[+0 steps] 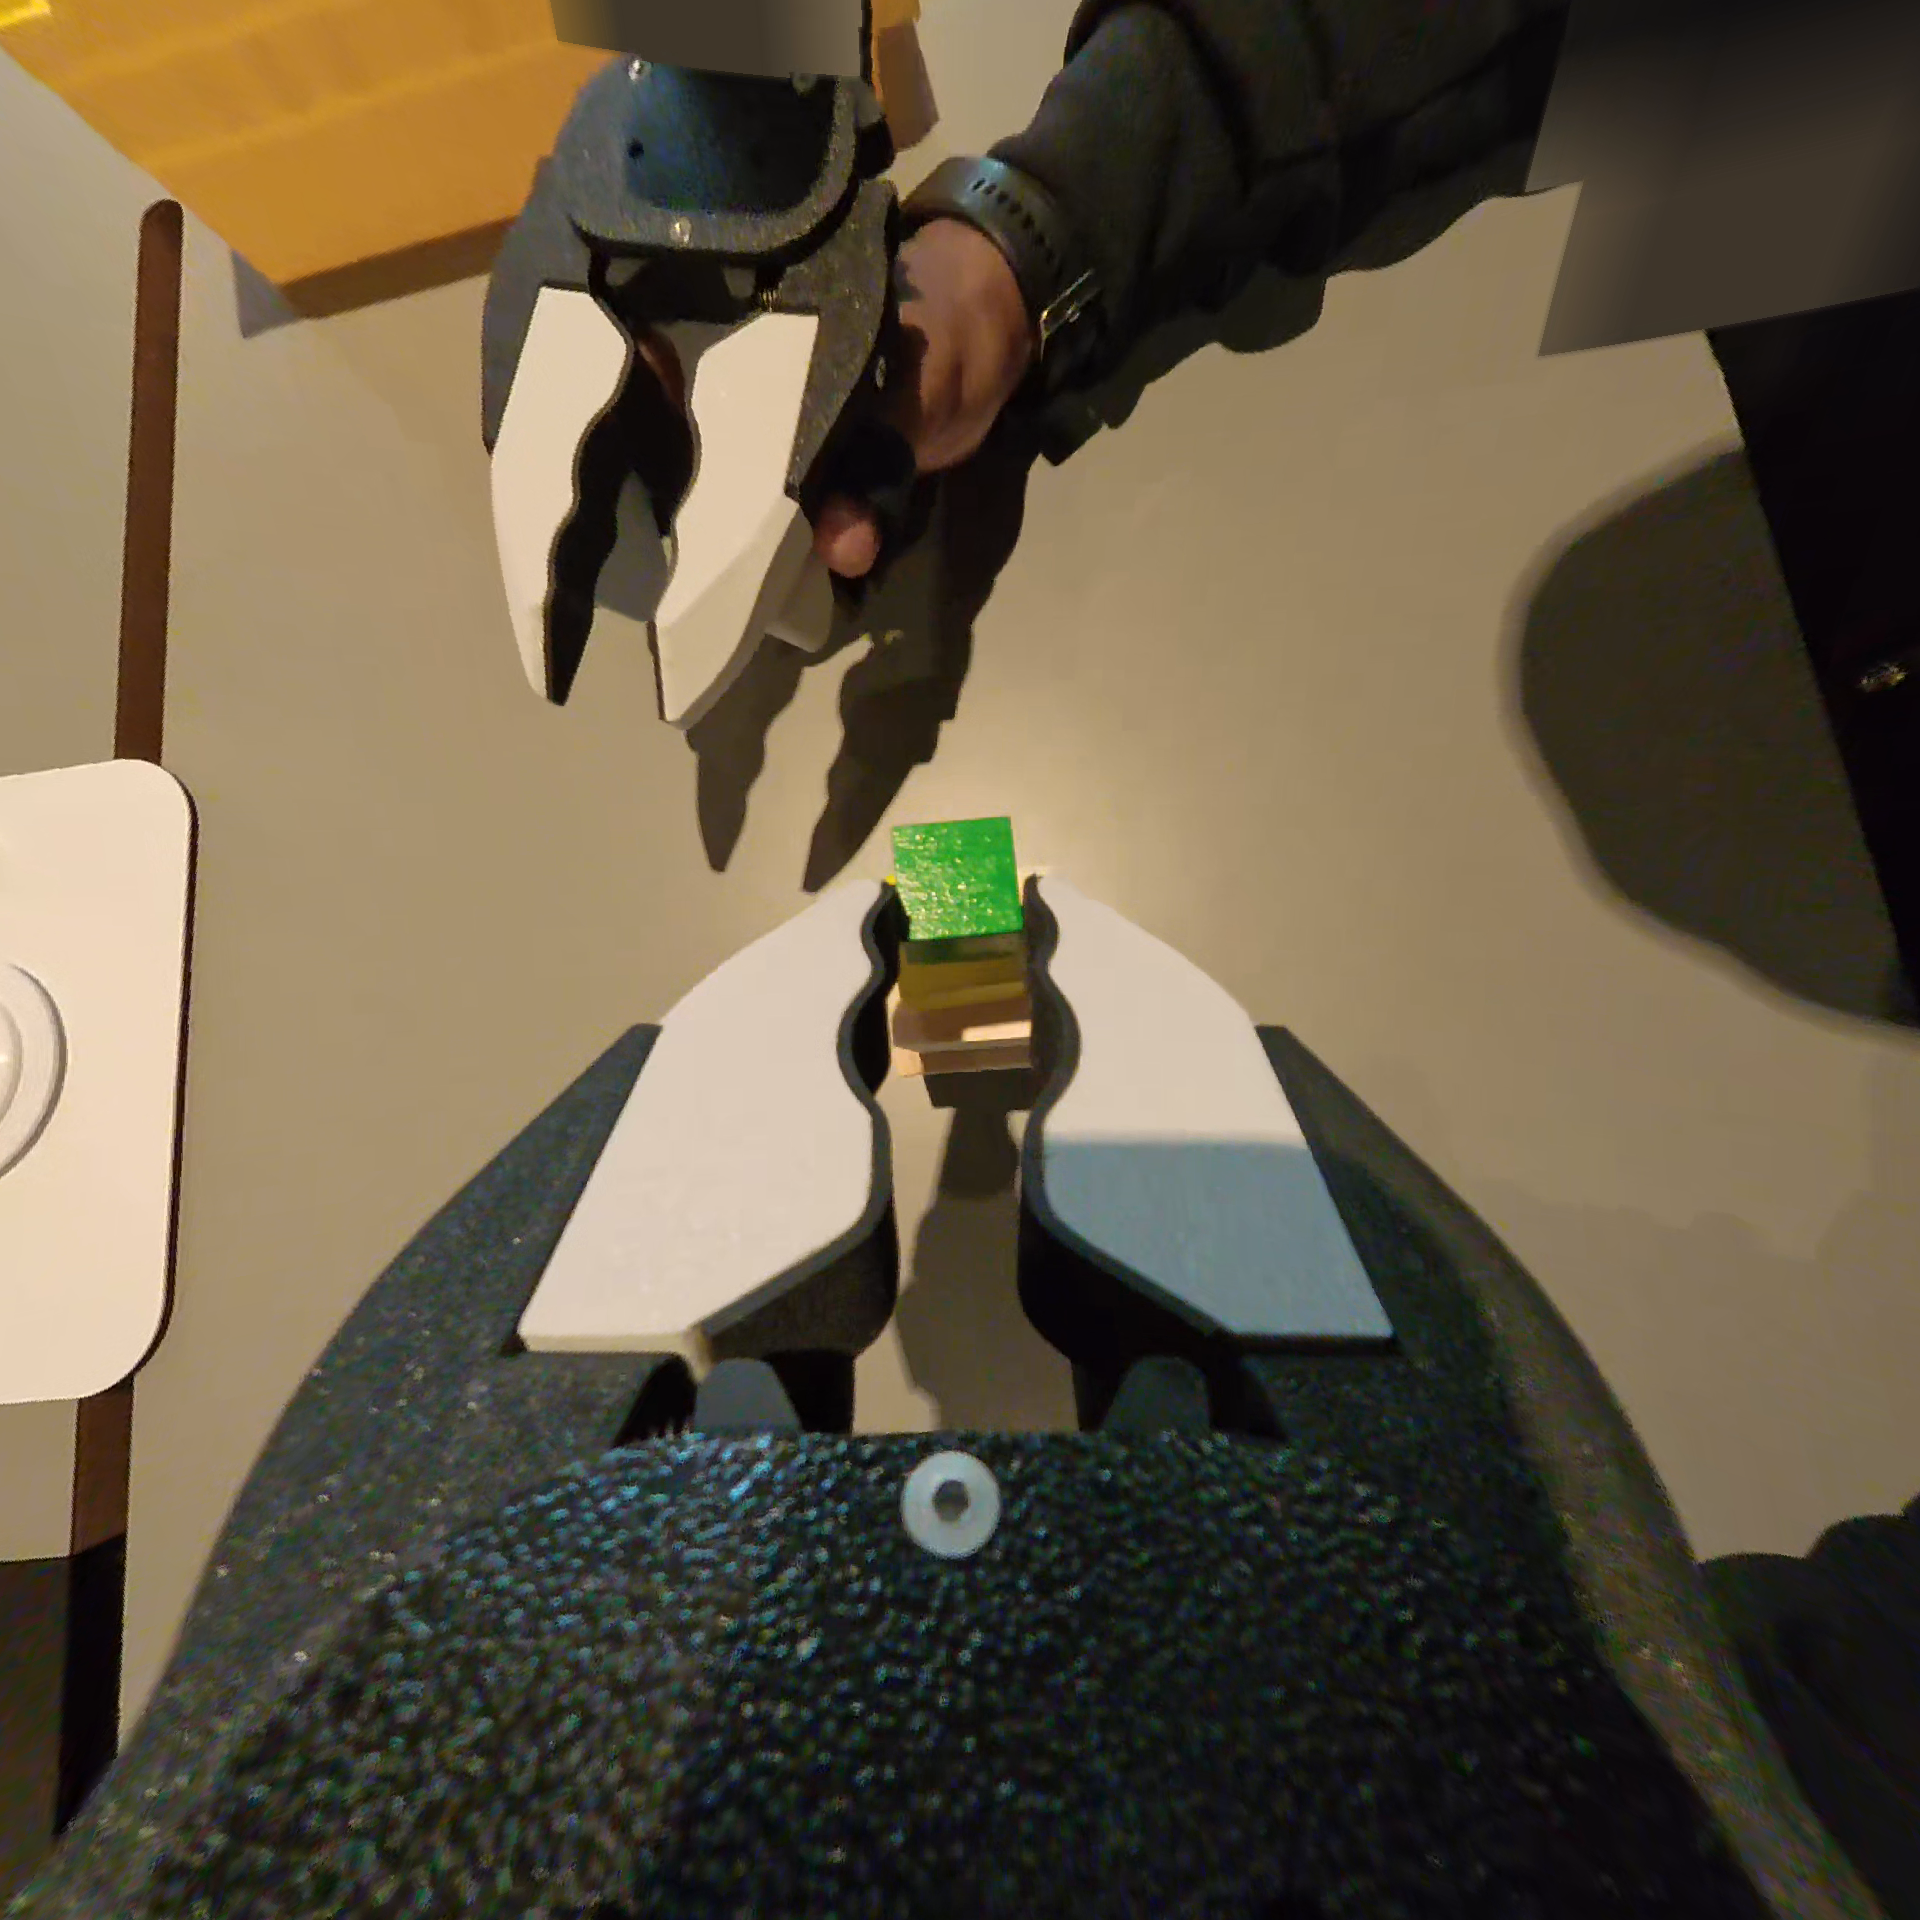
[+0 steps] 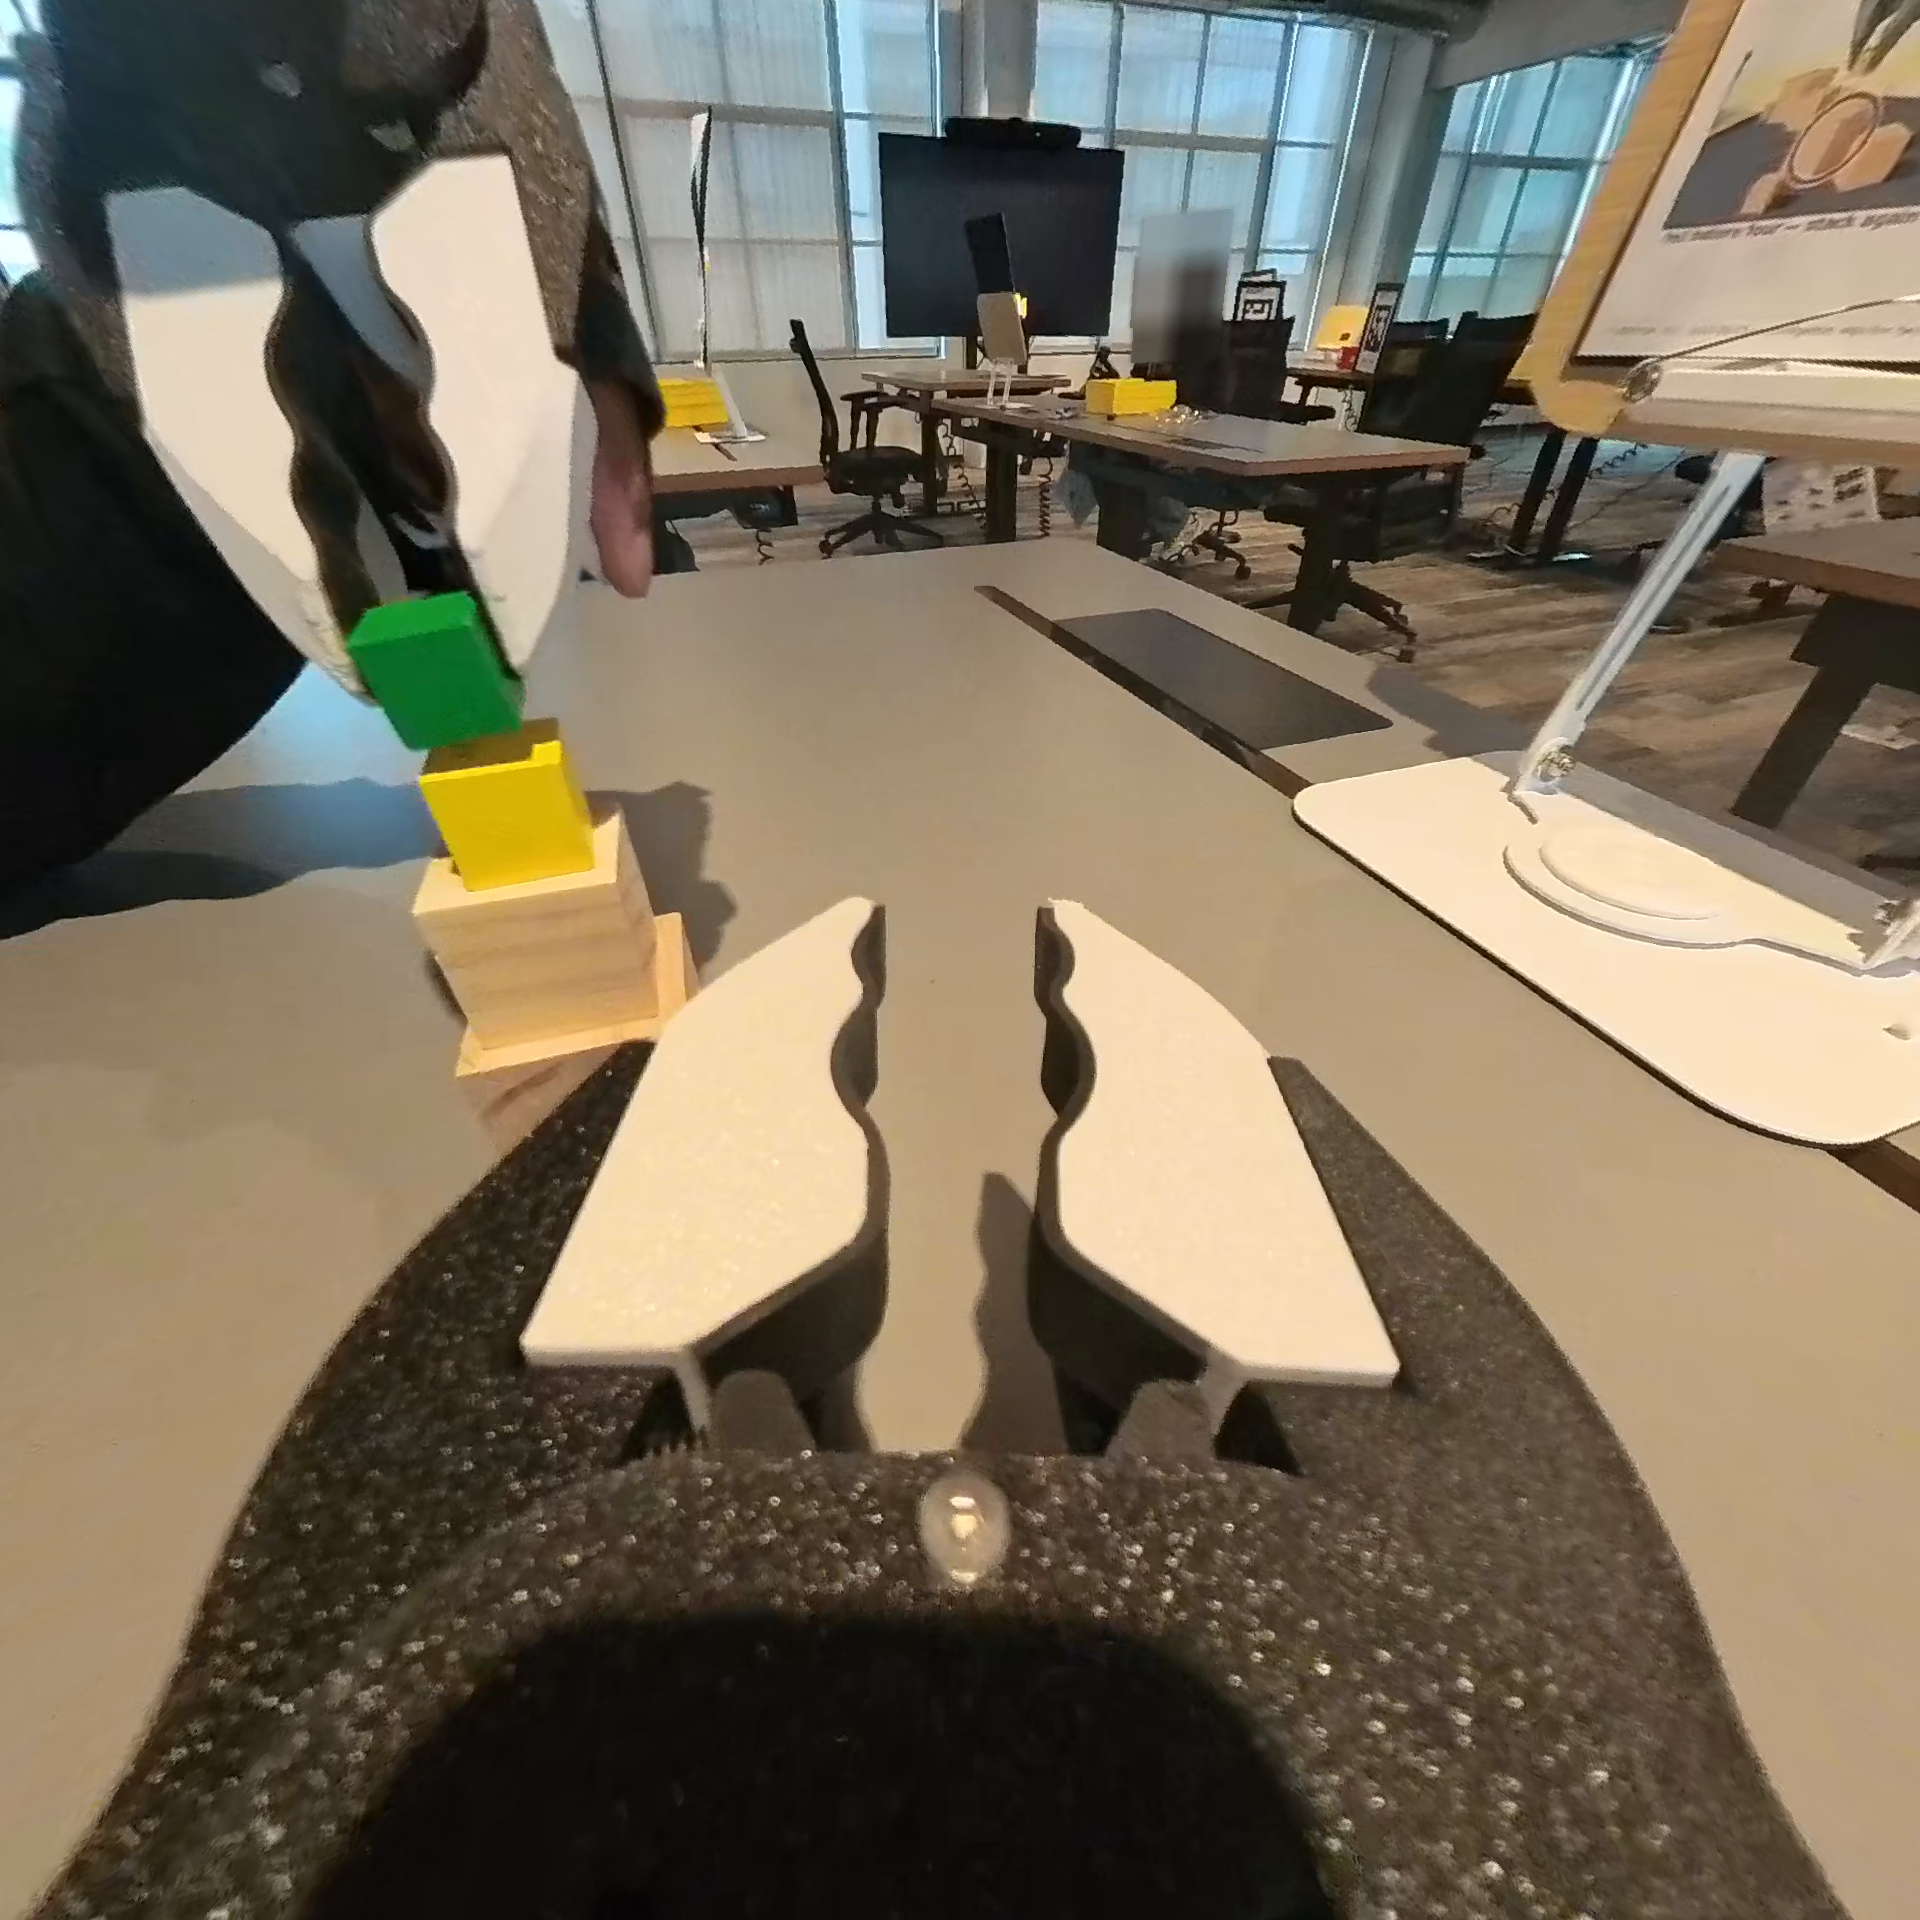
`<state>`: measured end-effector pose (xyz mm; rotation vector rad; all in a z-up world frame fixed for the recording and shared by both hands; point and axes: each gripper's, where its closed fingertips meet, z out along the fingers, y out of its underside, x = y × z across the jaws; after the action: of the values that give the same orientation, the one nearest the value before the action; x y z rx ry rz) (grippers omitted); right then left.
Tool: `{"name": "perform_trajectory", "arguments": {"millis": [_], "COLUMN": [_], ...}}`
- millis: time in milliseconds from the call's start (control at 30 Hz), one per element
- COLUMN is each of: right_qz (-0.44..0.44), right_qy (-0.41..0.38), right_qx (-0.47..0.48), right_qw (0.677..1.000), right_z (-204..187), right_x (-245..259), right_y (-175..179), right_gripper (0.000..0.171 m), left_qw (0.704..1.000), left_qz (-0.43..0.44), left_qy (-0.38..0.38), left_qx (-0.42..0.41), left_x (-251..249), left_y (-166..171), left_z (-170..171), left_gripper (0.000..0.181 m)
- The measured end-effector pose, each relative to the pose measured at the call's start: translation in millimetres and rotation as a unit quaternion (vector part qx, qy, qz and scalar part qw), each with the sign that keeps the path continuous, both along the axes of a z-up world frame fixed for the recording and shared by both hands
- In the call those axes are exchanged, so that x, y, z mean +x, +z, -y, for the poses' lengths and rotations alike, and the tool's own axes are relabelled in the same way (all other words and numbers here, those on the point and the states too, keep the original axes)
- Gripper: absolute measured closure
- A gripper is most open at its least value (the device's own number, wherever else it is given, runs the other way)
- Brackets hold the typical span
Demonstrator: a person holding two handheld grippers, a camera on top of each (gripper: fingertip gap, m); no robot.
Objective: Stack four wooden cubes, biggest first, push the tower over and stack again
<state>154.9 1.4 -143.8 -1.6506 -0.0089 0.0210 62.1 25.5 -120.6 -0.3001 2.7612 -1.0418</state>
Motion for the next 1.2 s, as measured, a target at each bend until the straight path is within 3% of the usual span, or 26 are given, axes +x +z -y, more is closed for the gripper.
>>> {"name": "perform_trajectory", "arguments": {"millis": [1200], "right_qz": [0.004], "right_qy": [0.002], "right_qx": [-0.002], "right_qw": [1.000], "right_z": [-0.3], "right_x": [-0.9], "right_y": [-0.6], "right_gripper": [0.144], "left_qw": [1.000], "left_qz": [-0.003], "left_qy": [0.009], "left_qx": [0.017], "left_x": [-3.0], "left_y": [-5.8], "left_z": [-2.4], "left_gripper": [0.159]}}
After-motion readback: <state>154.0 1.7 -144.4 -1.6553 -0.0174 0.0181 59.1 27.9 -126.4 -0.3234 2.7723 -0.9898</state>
